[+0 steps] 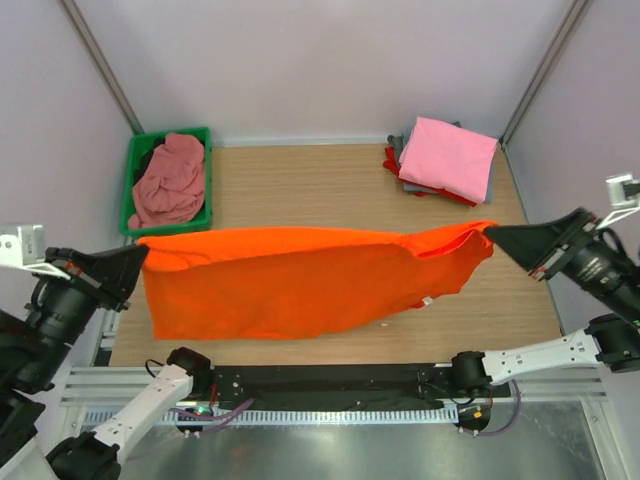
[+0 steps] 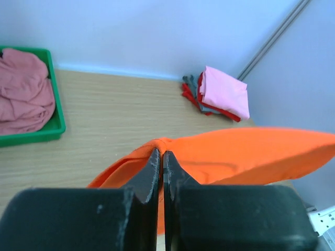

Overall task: Fold and stack the t-shirts
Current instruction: Flatten the tshirt out

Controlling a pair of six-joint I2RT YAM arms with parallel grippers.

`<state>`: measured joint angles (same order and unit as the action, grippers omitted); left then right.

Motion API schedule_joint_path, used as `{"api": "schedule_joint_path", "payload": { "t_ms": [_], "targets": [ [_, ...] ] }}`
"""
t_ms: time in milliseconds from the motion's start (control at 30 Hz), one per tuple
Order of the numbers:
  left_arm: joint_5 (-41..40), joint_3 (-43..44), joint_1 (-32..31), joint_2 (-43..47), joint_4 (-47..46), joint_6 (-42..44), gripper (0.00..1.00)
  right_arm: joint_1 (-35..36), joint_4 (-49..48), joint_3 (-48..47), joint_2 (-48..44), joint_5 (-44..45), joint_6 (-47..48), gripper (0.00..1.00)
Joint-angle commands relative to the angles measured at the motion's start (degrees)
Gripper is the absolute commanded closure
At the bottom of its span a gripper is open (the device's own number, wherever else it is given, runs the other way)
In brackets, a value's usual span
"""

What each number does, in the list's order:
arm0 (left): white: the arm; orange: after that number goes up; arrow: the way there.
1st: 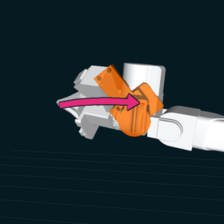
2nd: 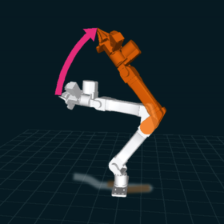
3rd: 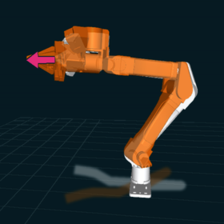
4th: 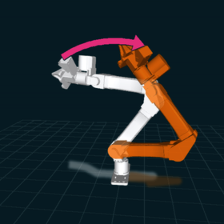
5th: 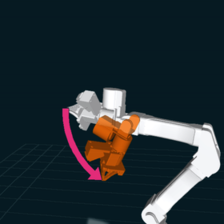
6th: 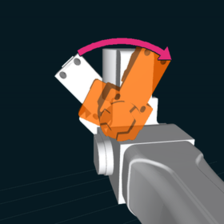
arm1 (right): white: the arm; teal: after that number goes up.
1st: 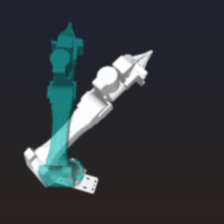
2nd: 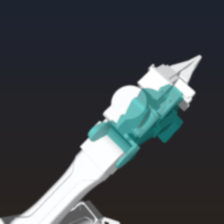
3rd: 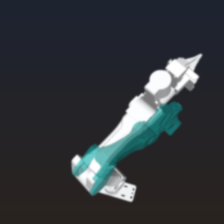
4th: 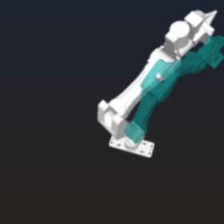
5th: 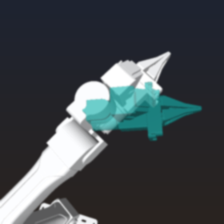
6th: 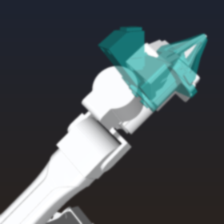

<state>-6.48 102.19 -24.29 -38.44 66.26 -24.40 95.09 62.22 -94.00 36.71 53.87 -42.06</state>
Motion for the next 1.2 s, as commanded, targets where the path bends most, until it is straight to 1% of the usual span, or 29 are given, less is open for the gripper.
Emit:
{"api": "schedule_joint_path", "payload": {
  "t_ms": [0,67,100,133,200,233,267,333,367,400,433,467,500,567,600,633,667,700,733,767,833,900,933,967,1000,1033,1067,1100,1167],
  "targets": [
    [-0.64,1.87,-0.58,-0.59,0.10,2.87,1.00,-2.01,-14.55,-2.58,1.67,1.41,19.10,0.99],
    [-0.64,1.17,-0.58,-0.85,-0.25,2.87,1.00,-2.28,-13.10,-6.53,8.34,6.57,26.05,0.99],
    [-0.81,0.65,-0.58,-1.03,-0.43,2.96,1.00,-2.19,-8.82,-11.77,12.47,16.78,27.89,0.99],
    [-1.16,-0.49,-0.58,-1.11,-0.86,3.31,1.00,-2.19,-5.99,-14.61,21.73,24.11,28.96,0.99],
    [-2.74,-1.29,-0.58,-1.38,-1.22,3.83,1.00,-2.28,-0.46,-20.23,28.83,40.61,28.01,0.99],
    [-3.53,-1.64,-0.58,-1.81,-1.05,4.18,1.00,-2.28,1.40,-25.48,32.77,42.97,28.44,0.99],
    [-5.63,-1.65,-0.58,-2.25,-0.87,4.80,1.00,-2.28,-0.15,-27.71,33.25,44.21,32.88,0.99],
    [-7.22,-1.38,-0.58,-3.04,-0.43,5.50,1.00,-2.28,-14.95,-27.92,31.60,42.21,42.97,0.99],
    [-7.58,-1.21,-0.58,-3.57,-0.52,5.68,1.00,-2.36,-24.85,-24.60,26.27,40.81,50.77,0.99],
    [-7.15,-1.03,-0.58,-3.66,-0.87,5.86,1.00,-2.19,-52.79,-13.34,23.09,38.96,72.69,0.99],
    [-6.36,-0.94,-0.58,-3.66,-1.91,5.95,1.00,-1.75,-66.47,-8.62,20.62,37.12,82.66,0.99],
    [-5.57,-0.86,-0.58,-3.23,-2.62,6.12,1.00,-1.57,-71.66,-7.35,19.47,37.62,87.37,0.99],
    [-3.91,-0.77,-0.58,-2.96,-3.84,6.38,1.00,-1.40,-58.48,-10.91,20.06,36.84,81.93,0.99],
    [-3.19,-0.77,-0.58,-1.91,-4.64,6.73,1.00,-1.48,-43.31,-14.36,22.25,34.65,74.97,0.99],
    [-2.93,-0.85,-0.58,-1.65,-5.00,7.17,1.00,-1.49,-44.19,-13.42,22.61,34.12,75.37,0.99],
    [-2.84,-1.12,-0.58,-1.47,-5.35,7.35,1.00,-1.40,-48.55,-11.32,22.44,34.55,79.55,0.99],
    [-2.57,-1.47,-0.58,-1.12,-5.70,7.70,1.00,-1.48,-65.12,-5.21,21.40,34.99,84.99,0.99],
    [-2.49,-2.69,-0.58,-0.94,-6.75,8.23,1.00,-1.49,-72.60,-2.88,21.13,35.51,95.48,0.99],
    [-2.66,-3.48,-0.58,-1.03,-7.28,8.23,1.00,-1.49,-76.42,-1.55,21.12,34.91,96.98,0.99],
    [-3.10,-4.27,-0.58,-1.38,-7.46,8.41,1.00,-1.49,-76.54,-1.37,21.30,34.64,96.65,0.99],
    [-4.15,-5.86,-0.58,-4.27,-7.02,8.67,1.00,-2.27,-74.44,-2.68,23.05,34.46,96.64,0.99],
    [-4.42,-7.78,-0.58,-6.90,-8.07,8.41,1.00,-6.39,-69.36,-3.47,25.33,33.06,95.60,0.99],
    [-4.68,-8.75,-0.58,-7.53,-8.95,8.23,1.00,-9.45,-65.07,-4.17,26.56,32.10,89.50,0.99],
    [-4.86,-9.72,-0.58,-7.88,-10.00,7.97,1.00,-13.31,-49.80,-7.66,28.40,29.74,84.39,0.99],
    [-4.77,-11.82,-0.58,-8.06,-12.01,7.71,1.00,-22.83,-39.64,-10.65,31.72,28.24,78.42,0.99],
    [-4.60,-12.71,-0.58,-8.49,-12.81,7.44,1.00,-27.11,-29.27,-13.73,38.20,25.53,70.71,0.99],
    [-4.42,-13.50,-0.58,-8.59,-13.43,6.74,1.00,-30.89,-14.46,-17.76,41.92,20.10,59.84,0.99],
    [-4.42,-15.08,-0.58,-8.67,-14.39,6.56,1.00,-37.98,-12.05,-17.45,43.95,17.09,55.99,0.99],
    [-4.24,-16.40,-0.58,-8.32,-15.02,6.12,1.00,-43.03,-15.43,-13.95,42.49,9.37,49.41,0.99]
  ]
}}
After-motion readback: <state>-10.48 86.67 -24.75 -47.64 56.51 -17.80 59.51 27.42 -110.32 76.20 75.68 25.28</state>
